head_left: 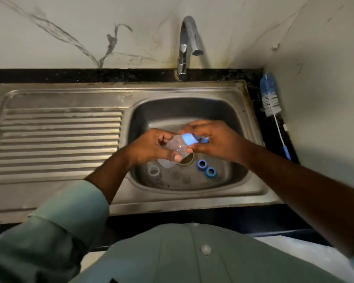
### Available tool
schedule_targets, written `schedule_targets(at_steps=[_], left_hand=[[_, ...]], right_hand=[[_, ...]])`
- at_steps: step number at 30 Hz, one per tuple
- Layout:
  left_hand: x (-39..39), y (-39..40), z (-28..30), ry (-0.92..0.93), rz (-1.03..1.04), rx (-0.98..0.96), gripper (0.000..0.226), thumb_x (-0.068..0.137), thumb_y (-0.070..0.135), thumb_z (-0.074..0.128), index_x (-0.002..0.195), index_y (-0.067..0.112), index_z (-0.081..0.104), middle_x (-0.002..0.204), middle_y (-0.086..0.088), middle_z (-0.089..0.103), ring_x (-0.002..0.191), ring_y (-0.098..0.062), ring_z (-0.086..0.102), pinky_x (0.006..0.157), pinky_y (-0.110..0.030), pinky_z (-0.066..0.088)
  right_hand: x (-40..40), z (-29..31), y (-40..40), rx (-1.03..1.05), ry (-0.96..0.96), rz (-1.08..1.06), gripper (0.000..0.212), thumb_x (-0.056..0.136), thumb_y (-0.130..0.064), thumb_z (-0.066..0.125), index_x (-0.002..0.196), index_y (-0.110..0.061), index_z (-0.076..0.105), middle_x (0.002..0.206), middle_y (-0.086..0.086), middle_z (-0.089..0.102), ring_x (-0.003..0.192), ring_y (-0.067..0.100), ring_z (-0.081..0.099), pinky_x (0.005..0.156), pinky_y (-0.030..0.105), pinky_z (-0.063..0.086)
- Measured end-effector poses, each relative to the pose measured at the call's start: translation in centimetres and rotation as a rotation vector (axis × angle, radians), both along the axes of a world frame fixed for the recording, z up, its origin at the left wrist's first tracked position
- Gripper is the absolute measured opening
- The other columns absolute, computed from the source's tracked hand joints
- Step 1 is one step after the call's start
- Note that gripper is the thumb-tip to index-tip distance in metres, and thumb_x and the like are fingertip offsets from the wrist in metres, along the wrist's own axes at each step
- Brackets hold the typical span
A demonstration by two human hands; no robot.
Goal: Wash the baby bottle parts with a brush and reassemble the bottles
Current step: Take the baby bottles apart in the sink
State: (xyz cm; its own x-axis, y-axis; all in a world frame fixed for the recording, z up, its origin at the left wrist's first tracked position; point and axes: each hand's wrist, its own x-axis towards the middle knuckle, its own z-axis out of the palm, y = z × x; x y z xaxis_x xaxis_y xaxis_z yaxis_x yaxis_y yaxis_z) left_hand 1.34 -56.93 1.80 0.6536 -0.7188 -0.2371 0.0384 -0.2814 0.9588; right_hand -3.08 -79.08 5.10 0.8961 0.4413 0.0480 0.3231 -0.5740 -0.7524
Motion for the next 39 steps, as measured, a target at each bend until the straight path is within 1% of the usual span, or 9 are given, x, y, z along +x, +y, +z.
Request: schedule_targets(at_steps=[3, 6, 9, 12, 15, 18, 25, 30, 39], left_hand=[[0.1, 1.2, -0.4, 0.089, -0.004, -0.024, 0.033, 0.065, 0.022, 0.088, 0.096, 0.022, 0.078, 0.096, -0.003, 0.074, 0.089, -0.017, 0.067, 0.083, -0.033, 0.054], [0.0, 1.4, -0.4, 0.052, 0.009, 0.015, 0.044, 0.068, 0.012, 0.088, 0.109, 0.015, 0.072, 0.104, -0.006, 0.074, 0.096, -0.02, 0.069, 0.089, -0.036, 0.055], [-0.2, 0.7, -0.1, -0.069, 0.043, 0.053, 0.045, 0.069, 0.002, 0.086, 0.11, 0.011, 0.067, 0.097, 0.006, 0.071, 0.089, -0.005, 0.067, 0.078, -0.019, 0.053], [0.4, 0.8, -0.8, -0.076, 0.075, 0.081, 0.058, 0.069, 0.009, 0.088, 0.119, 0.021, 0.061, 0.106, 0.007, 0.069, 0.098, -0.007, 0.066, 0.081, -0.021, 0.054], [2.0, 1.7, -1.3, -0.19, -0.038, 0.25, 0.059, 0.067, 0.018, 0.087, 0.12, 0.027, 0.063, 0.109, 0.012, 0.067, 0.1, -0.004, 0.063, 0.084, -0.019, 0.052], [3.4, 1.7, -2.3, -0.264, -0.063, 0.366, 0.055, 0.067, 0.018, 0.088, 0.117, 0.021, 0.064, 0.107, 0.01, 0.061, 0.096, -0.001, 0.058, 0.085, -0.014, 0.047], [6.6, -1.1, -7.3, -0.358, 0.404, 0.353, 0.064, 0.07, 0.01, 0.079, 0.127, 0.019, 0.052, 0.121, -0.005, 0.058, 0.109, -0.021, 0.057, 0.092, -0.032, 0.046], [9.3, -3.1, -11.3, -0.448, 0.34, 0.714, 0.057, 0.079, 0.02, 0.074, 0.129, 0.024, 0.046, 0.129, -0.009, 0.055, 0.12, -0.03, 0.051, 0.095, -0.043, 0.048], [12.2, -4.5, -16.6, -0.434, 0.097, 1.096, 0.074, 0.091, 0.017, 0.062, 0.153, 0.026, 0.021, 0.146, -0.013, 0.038, 0.132, -0.037, 0.041, 0.107, -0.047, 0.039]], right_hand=[[0.8, 1.6, 0.1, -0.069, 0.039, 0.209, 0.059, 0.072, -0.028, 0.076, 0.128, -0.025, 0.057, 0.14, 0.004, 0.046, 0.129, 0.015, 0.044, 0.104, 0.033, 0.042], [1.5, 2.9, 0.7, -0.068, 0.295, -0.006, 0.091, 0.07, -0.042, 0.081, 0.144, -0.042, 0.029, 0.144, -0.006, 0.043, 0.126, 0.006, 0.046, 0.094, 0.014, 0.044], [2.3, 3.3, 1.8, -0.332, 0.208, -0.061, 0.046, 0.079, -0.051, 0.069, 0.114, -0.021, 0.065, 0.086, -0.01, 0.068, 0.072, 0.0, 0.063, 0.064, 0.018, 0.051], [2.5, 3.1, 2.2, -0.479, -0.009, 0.141, 0.038, 0.085, -0.034, 0.066, 0.119, -0.018, 0.064, 0.113, 0.003, 0.066, 0.103, 0.018, 0.062, 0.088, 0.033, 0.049], [2.9, 3.2, 1.9, -0.519, -0.379, 0.373, 0.04, 0.088, -0.03, 0.041, 0.12, -0.018, 0.062, 0.123, 0.009, 0.059, 0.11, 0.027, 0.057, 0.081, 0.031, 0.048], [4.1, 2.7, 1.3, -0.521, -0.499, 0.368, 0.034, 0.085, -0.016, 0.058, 0.119, -0.014, 0.063, 0.123, 0.017, 0.057, 0.109, 0.035, 0.057, 0.08, 0.036, 0.049], [6.8, -4.8, -0.4, -0.444, -0.153, 0.14, 0.035, 0.089, -0.027, 0.056, 0.122, -0.018, 0.06, 0.124, 0.006, 0.056, 0.11, 0.022, 0.054, 0.087, 0.042, 0.051], [8.7, -9.1, 0.4, -0.489, 0.013, -0.037, 0.046, 0.087, -0.02, 0.064, 0.132, -0.022, 0.051, 0.131, 0.001, 0.051, 0.115, 0.017, 0.051, 0.09, 0.024, 0.041], [9.8, -13.6, 1.5, -0.405, 0.185, -0.133, 0.049, 0.088, -0.015, 0.063, 0.135, -0.016, 0.049, 0.133, 0.005, 0.048, 0.115, 0.022, 0.052, 0.096, 0.034, 0.045]])
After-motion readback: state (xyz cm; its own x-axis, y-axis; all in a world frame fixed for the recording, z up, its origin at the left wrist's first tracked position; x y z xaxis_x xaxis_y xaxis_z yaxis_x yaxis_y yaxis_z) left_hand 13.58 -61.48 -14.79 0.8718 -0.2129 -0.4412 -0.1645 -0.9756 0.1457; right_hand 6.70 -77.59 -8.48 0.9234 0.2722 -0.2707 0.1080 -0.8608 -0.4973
